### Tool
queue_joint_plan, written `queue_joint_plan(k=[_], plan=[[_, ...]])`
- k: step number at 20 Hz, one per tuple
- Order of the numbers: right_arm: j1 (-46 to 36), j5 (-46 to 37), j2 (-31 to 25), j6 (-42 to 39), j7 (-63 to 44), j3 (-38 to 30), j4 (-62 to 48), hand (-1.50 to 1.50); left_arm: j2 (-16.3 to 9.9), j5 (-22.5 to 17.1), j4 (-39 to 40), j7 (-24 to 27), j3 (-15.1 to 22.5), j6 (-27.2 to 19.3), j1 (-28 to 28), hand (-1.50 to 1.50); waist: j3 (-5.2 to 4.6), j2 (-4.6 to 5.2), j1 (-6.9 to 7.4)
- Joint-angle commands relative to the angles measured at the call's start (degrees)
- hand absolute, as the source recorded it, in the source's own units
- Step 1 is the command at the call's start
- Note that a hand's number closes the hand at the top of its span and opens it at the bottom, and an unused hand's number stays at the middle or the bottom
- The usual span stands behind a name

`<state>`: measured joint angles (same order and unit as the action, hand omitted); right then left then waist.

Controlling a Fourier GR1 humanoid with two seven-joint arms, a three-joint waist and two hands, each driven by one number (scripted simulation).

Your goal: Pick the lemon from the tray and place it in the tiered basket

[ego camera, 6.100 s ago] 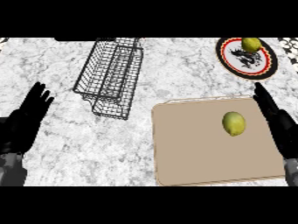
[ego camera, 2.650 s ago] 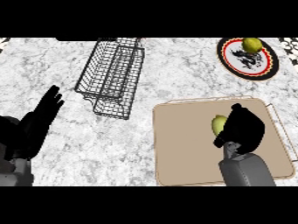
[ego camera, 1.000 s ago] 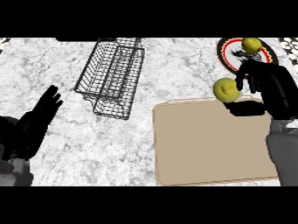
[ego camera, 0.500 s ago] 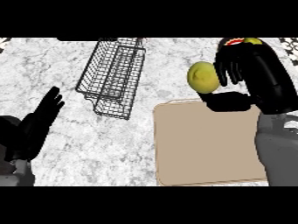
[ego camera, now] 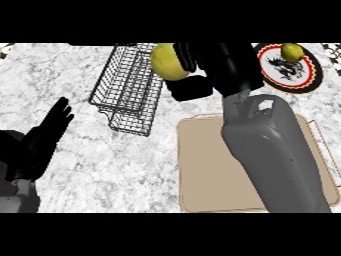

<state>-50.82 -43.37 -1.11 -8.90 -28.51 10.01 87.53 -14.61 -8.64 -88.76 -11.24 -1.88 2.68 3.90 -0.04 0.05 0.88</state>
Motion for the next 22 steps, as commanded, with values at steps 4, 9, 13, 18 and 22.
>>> queue_joint_plan(k=[4, 9, 13, 18, 22], plan=[[-11.5, 4.9, 1.1, 9.5, -7.8, 6.8, -14.0, 1.5, -0.8, -0.6, -0.5, -0.7, -1.3, 1.9, 0.2, 0.0, 0.01, 0.02, 0.43], [-15.3, 6.4, 1.1, 11.2, -7.5, 6.7, -20.9, 1.5, 0.2, -0.2, -0.3, -2.7, -1.9, 0.6, 1.8, 0.0, 0.01, 0.02, 0.04], [-18.2, 11.0, 1.1, 19.7, -9.5, 13.5, -29.2, 1.5, 0.1, -0.6, -0.2, -2.1, -2.1, 1.8, 1.2, 0.0, -0.02, 0.19, 0.9], [-19.9, 11.1, 1.1, 22.7, -1.7, 12.8, -37.9, 1.5, 1.7, 1.5, -1.0, -1.7, -0.8, 0.6, 1.4, 0.0, 0.0, 0.28, 0.81], [-23.1, 13.0, 1.1, 26.5, -0.9, 14.4, -44.2, 1.5, 3.4, 3.2, -2.3, -2.6, 1.3, -0.4, 1.0, 0.0, 0.0, 0.36, 1.3]])
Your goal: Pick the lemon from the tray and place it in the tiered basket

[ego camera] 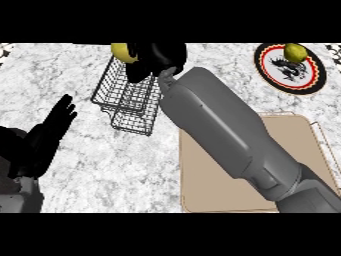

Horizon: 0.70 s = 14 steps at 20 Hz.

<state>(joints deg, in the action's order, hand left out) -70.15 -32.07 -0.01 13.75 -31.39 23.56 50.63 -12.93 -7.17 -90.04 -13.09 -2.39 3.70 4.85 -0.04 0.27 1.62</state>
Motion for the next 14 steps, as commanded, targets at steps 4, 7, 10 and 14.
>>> queue_joint_plan(k=[4, 7, 10, 14], plan=[[-3.1, 4.2, 0.0, 10.1, 3.1, 5.9, -10.7, 1.5, -1.2, -1.1, -0.8, -1.8, -1.2, 1.8, 1.0, 0.0, -0.02, 0.19, 1.08], [-1.6, 2.9, 0.0, 19.4, 8.5, 1.6, -11.3, 1.5, 1.9, 1.6, -1.1, 1.2, 1.8, -0.1, -1.3, 0.0, 0.02, 0.38, 1.12], [-3.4, 6.9, 0.0, 22.2, 9.5, 3.0, -15.0, 1.5, 0.4, 1.0, -2.7, -3.0, 0.8, 0.0, 1.4, 0.0, 0.01, 0.4, 1.62], [-6.5, 11.4, 0.0, 22.5, 10.1, 7.7, -19.3, -1.5, 0.7, 0.4, 0.1, -2.6, 0.6, 1.0, 4.4, 0.0, -0.04, 0.77, 2.89]])
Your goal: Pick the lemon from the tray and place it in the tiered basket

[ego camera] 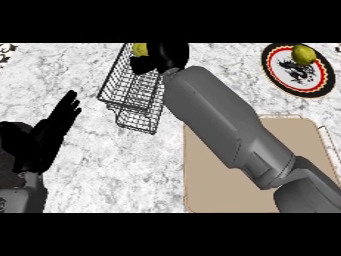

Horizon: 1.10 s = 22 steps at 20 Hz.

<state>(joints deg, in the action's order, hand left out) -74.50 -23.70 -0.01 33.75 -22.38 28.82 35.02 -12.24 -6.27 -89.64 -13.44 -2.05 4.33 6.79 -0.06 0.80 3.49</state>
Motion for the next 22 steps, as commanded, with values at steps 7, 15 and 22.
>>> queue_joint_plan(k=[7, 15, 22], plan=[[-5.2, 10.6, 0.0, 4.8, 2.1, 0.2, -3.2, -1.5, -0.2, -0.1, 1.4, 1.4, -0.7, 1.3, -1.1, 0.0, -0.03, 0.1, 0.47], [-0.9, 23.4, 0.0, 10.1, 9.9, -8.4, 2.5, -1.5, -0.7, -0.2, 0.1, -0.4, -1.9, 0.4, 0.7, 0.0, 0.06, -0.16, -0.33], [0.0, 28.1, -2.4, 11.0, 17.2, -20.0, 5.6, -1.5, 0.6, 0.4, -2.1, 1.3, -1.2, 0.2, -5.5, 0.0, 0.09, -0.74, -2.36]])
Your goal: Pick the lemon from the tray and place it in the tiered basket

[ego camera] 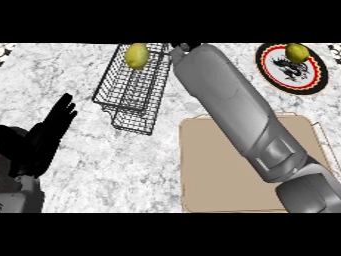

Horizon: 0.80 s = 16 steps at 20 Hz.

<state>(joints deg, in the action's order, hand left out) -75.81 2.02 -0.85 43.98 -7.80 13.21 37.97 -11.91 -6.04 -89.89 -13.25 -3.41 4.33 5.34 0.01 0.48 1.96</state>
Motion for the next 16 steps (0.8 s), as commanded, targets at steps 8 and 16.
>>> queue_joint_plan(k=[8, 16], plan=[[5.2, 3.9, -12.6, -1.7, 1.9, -10.9, 6.0, -1.5, -0.3, 0.5, -0.9, 0.5, -1.4, -0.2, -2.0, 0.0, 0.01, -0.54, -2.02], [18.7, 6.1, -25.7, -11.1, -2.8, -13.3, 22.8, -1.5, 0.9, 0.8, -3.4, -0.4, -1.1, -1.0, -4.8, 0.0, 0.01, -0.97, -3.07]])
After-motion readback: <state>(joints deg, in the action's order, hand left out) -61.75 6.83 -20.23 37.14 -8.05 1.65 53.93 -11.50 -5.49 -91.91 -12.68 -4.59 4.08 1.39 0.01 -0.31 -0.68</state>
